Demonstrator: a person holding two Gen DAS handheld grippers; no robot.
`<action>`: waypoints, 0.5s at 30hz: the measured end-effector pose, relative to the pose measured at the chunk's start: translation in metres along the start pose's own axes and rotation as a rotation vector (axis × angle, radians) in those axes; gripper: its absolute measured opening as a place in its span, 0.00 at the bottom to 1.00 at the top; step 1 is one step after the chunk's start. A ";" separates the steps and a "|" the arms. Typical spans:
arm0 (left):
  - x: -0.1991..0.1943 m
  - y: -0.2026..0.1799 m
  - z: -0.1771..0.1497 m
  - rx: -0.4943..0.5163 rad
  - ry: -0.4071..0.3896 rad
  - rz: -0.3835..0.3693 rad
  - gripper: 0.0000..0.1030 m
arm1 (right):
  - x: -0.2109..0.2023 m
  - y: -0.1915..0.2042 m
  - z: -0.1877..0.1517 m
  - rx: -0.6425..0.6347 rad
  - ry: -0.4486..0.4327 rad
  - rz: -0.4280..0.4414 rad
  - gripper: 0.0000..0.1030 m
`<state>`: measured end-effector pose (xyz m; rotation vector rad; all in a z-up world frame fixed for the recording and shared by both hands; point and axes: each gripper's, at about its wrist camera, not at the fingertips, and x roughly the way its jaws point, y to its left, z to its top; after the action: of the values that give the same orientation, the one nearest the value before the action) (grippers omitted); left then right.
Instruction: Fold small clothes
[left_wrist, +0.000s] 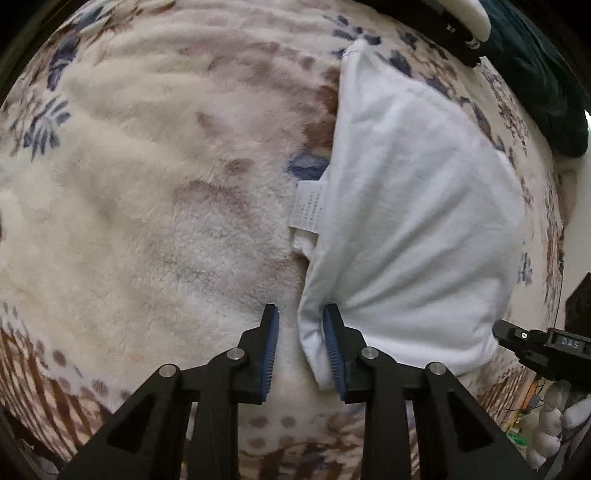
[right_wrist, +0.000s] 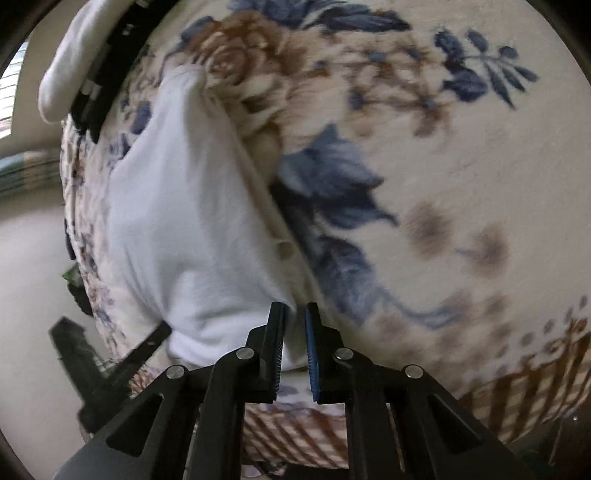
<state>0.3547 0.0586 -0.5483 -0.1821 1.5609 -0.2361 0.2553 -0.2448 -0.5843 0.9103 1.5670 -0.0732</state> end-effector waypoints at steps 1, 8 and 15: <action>-0.002 -0.002 0.000 -0.011 -0.002 0.000 0.29 | -0.001 -0.001 0.002 -0.001 0.012 0.025 0.12; -0.018 0.027 0.007 -0.220 -0.049 -0.125 0.52 | -0.035 -0.010 0.032 0.039 -0.060 0.247 0.52; -0.023 0.023 0.071 -0.268 -0.155 -0.187 0.56 | -0.011 -0.008 0.108 0.189 -0.089 0.411 0.52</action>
<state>0.4267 0.0841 -0.5316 -0.5460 1.4173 -0.1542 0.3378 -0.3127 -0.6040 1.3440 1.2800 0.0310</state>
